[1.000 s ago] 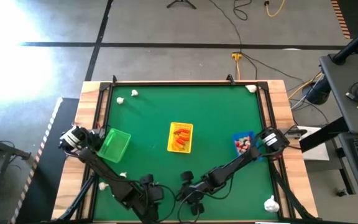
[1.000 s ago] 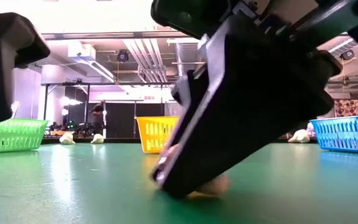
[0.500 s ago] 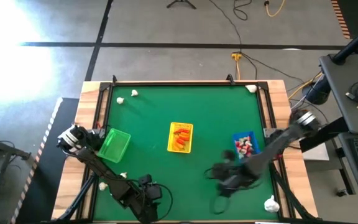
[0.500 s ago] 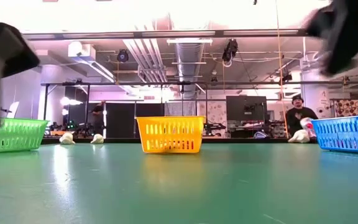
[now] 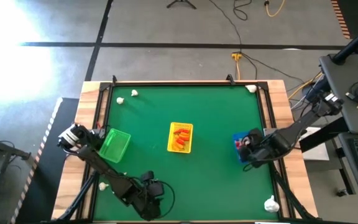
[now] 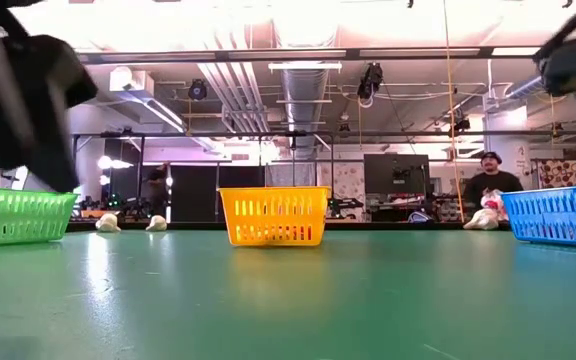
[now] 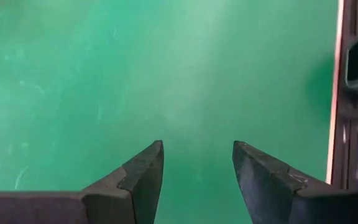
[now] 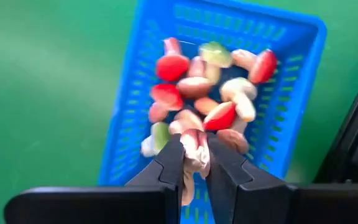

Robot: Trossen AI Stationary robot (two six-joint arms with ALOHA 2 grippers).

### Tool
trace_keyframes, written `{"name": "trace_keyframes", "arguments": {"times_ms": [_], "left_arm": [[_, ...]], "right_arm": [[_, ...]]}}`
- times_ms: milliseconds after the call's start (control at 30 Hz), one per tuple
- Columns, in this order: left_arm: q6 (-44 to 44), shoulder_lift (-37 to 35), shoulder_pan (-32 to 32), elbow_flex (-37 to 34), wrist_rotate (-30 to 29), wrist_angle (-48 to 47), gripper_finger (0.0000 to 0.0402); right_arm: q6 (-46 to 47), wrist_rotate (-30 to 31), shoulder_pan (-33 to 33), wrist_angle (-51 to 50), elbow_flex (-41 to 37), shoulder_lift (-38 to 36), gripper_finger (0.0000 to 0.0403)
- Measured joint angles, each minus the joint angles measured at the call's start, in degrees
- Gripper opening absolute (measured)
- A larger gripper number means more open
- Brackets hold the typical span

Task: Sort produce into baskets
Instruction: Put the brown mushroom into the blue bin, then put the white garlic into the green bin

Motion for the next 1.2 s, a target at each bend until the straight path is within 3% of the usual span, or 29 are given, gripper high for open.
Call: {"name": "trace_keyframes", "arguments": {"times_ms": [133,500,633,833,1000,1200], "left_arm": [[-1.3,0.0,0.9,0.5,0.9,0.2,0.0176],[-7.7,-0.1,2.5,0.0,5.8,-0.6,0.0175],[-10.1,-1.1,2.5,0.0,7.4,-4.9,0.0165],[-10.5,-4.7,2.5,0.0,11.5,-19.3,0.0140],[-6.9,-8.4,2.7,0.0,16.0,-28.7,0.0126],[-0.1,-8.9,4.3,-0.3,23.7,-32.4,0.0137]], "right_arm": [[-0.1,-0.6,-2.7,4.9,-4.9,-3.1,0.0040],[-5.1,-4.3,-12.8,6.9,-6.7,-0.8,0.0053],[-7.1,-4.6,-15.2,6.8,-6.7,0.0,0.0084],[-12.8,-4.7,-16.0,6.5,-5.7,-0.1,0.0148],[-20.1,-3.9,-16.0,6.6,-2.2,0.0,0.0193],[-24.6,-0.4,-15.9,7.3,4.9,0.1,0.0221]]}}
